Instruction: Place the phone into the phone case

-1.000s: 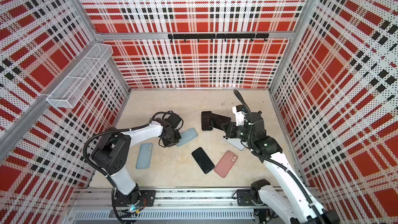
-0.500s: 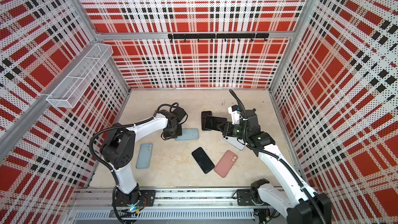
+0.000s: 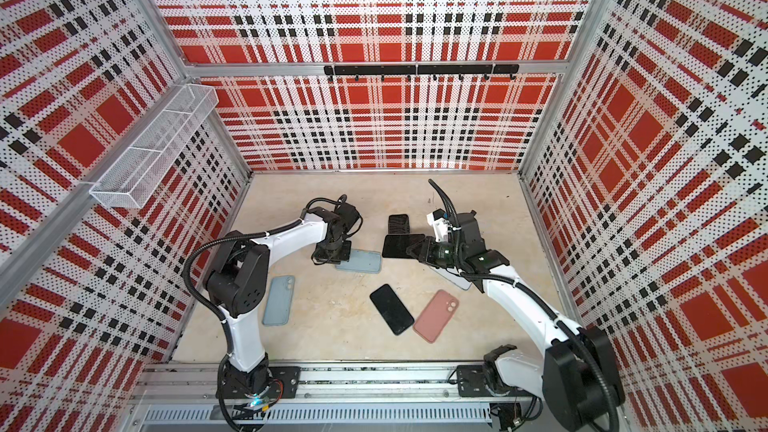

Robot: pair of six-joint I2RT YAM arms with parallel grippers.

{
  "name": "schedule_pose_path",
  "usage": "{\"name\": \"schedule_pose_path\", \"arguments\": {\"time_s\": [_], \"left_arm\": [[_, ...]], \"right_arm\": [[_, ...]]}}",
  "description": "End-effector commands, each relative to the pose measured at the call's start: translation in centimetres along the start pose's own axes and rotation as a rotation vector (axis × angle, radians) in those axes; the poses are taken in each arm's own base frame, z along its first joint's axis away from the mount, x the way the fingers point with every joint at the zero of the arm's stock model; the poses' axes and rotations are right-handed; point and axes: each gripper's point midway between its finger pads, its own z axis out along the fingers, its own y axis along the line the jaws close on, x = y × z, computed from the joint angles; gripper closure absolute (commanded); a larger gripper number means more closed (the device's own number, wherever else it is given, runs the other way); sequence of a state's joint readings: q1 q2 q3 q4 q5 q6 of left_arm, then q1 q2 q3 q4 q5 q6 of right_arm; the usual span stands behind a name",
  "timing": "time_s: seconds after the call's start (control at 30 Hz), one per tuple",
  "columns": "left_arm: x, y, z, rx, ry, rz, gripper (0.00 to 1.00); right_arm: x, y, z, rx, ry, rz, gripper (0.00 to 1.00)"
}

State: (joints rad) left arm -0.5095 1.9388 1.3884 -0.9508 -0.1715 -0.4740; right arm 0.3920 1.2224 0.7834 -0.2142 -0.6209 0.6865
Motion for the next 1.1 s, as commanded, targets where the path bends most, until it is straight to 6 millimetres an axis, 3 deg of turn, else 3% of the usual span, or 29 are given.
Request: {"name": "schedule_pose_path", "arguments": {"time_s": [0.0, 0.13, 0.27, 0.37, 0.53, 0.57, 0.73, 0.87, 1.07], "left_arm": [[-1.3, -0.3, -1.8, 0.088, -0.039, -0.040, 0.77], [-2.7, -0.1, -4.8, 0.275, -0.108, -0.136, 0.61], [-3.8, 1.3, -7.7, 0.451, -0.172, -0.227, 0.38], [-4.4, 2.9, -8.1, 0.595, -0.207, -0.321, 0.25], [-4.1, 3.6, -6.4, 0.787, -0.177, -0.447, 0.18], [-3.9, 3.3, -6.1, 0.821, -0.164, -0.452, 0.00], [-3.2, 2.3, -4.7, 0.856, -0.108, -0.455, 0.00], [-2.5, 2.0, -3.4, 0.851, -0.068, -0.477, 0.00], [-1.6, -0.1, -1.9, 0.852, -0.006, -0.464, 0.00]], "right_arm": [[-1.3, 2.2, 0.9, -0.074, -0.035, -0.055, 1.00], [-1.3, 2.8, 2.9, -0.088, -0.006, -0.056, 1.00], [-0.9, 3.5, 5.7, -0.108, 0.035, -0.053, 1.00], [-0.6, 4.1, 8.1, -0.134, 0.059, -0.044, 1.00], [-0.4, 4.5, 12.0, -0.175, 0.064, 0.005, 1.00], [-0.3, 4.5, 12.7, -0.186, 0.069, 0.019, 1.00], [0.2, 4.1, 15.5, -0.247, 0.084, 0.096, 1.00], [0.8, 3.0, 16.4, -0.234, 0.105, 0.116, 1.00], [2.1, 0.8, 17.4, -0.162, 0.153, 0.149, 1.00]]}}
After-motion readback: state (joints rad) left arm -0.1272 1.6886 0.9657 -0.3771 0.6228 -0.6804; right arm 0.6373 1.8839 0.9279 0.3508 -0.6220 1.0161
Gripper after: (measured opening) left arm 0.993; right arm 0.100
